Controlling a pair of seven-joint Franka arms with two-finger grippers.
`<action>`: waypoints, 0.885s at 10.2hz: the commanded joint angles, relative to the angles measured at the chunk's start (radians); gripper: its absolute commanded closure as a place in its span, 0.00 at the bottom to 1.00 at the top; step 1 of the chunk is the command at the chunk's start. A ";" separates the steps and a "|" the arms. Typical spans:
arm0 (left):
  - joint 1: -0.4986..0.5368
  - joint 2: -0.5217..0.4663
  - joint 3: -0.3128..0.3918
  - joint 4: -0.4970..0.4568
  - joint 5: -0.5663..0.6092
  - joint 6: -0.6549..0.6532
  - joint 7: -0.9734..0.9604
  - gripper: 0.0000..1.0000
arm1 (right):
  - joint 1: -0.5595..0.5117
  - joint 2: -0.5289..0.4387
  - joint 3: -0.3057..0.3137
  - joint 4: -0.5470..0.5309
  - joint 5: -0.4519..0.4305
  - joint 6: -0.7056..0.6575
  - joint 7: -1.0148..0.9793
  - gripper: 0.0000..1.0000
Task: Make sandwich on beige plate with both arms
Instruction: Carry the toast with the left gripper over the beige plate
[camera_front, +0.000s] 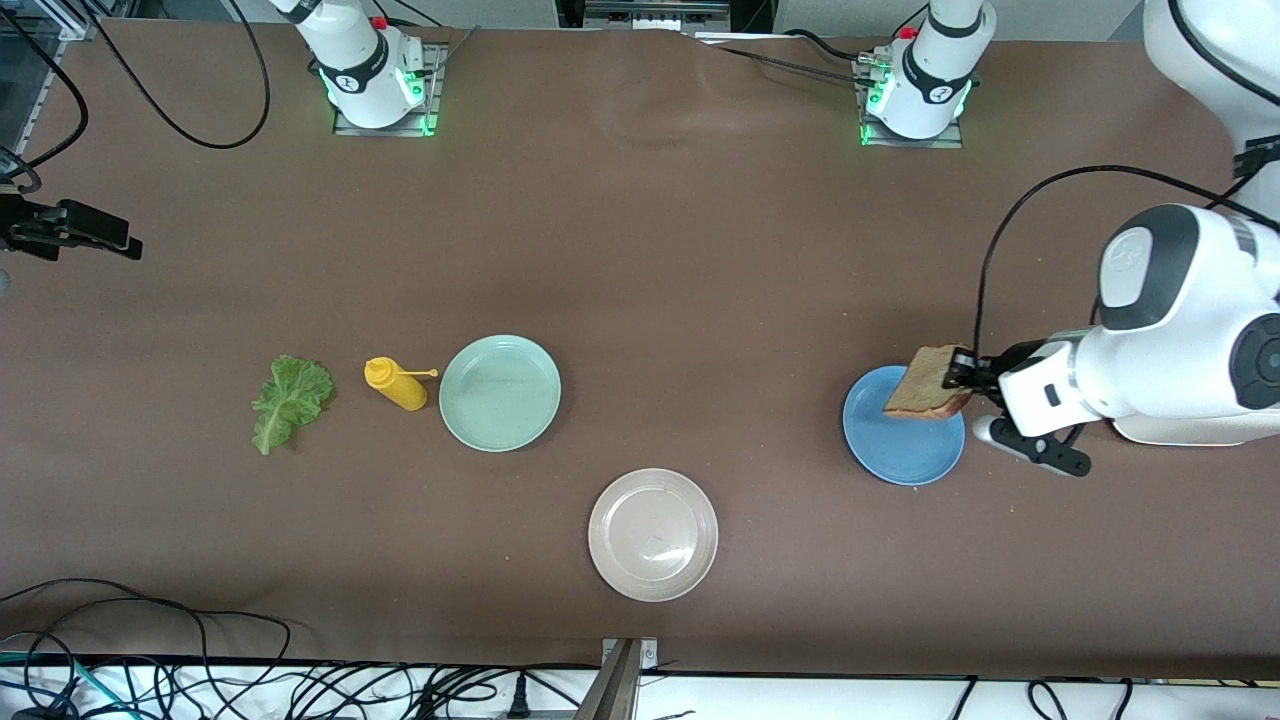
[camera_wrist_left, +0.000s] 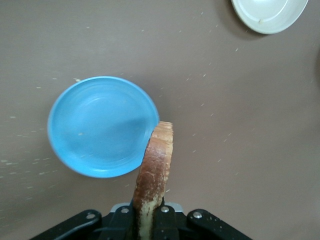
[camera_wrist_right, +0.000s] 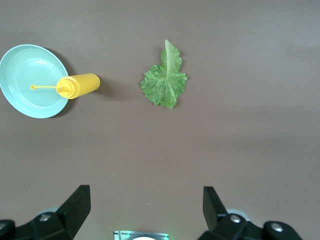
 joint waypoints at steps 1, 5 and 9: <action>-0.034 -0.016 0.009 -0.052 -0.093 0.097 -0.129 1.00 | -0.005 0.005 0.001 0.019 -0.001 -0.018 -0.007 0.00; -0.120 0.056 0.009 -0.062 -0.262 0.281 -0.397 1.00 | -0.005 0.005 0.001 0.019 -0.001 -0.026 -0.008 0.00; -0.191 0.142 0.009 -0.051 -0.429 0.486 -0.611 1.00 | -0.005 0.005 0.001 0.019 -0.001 -0.032 -0.008 0.00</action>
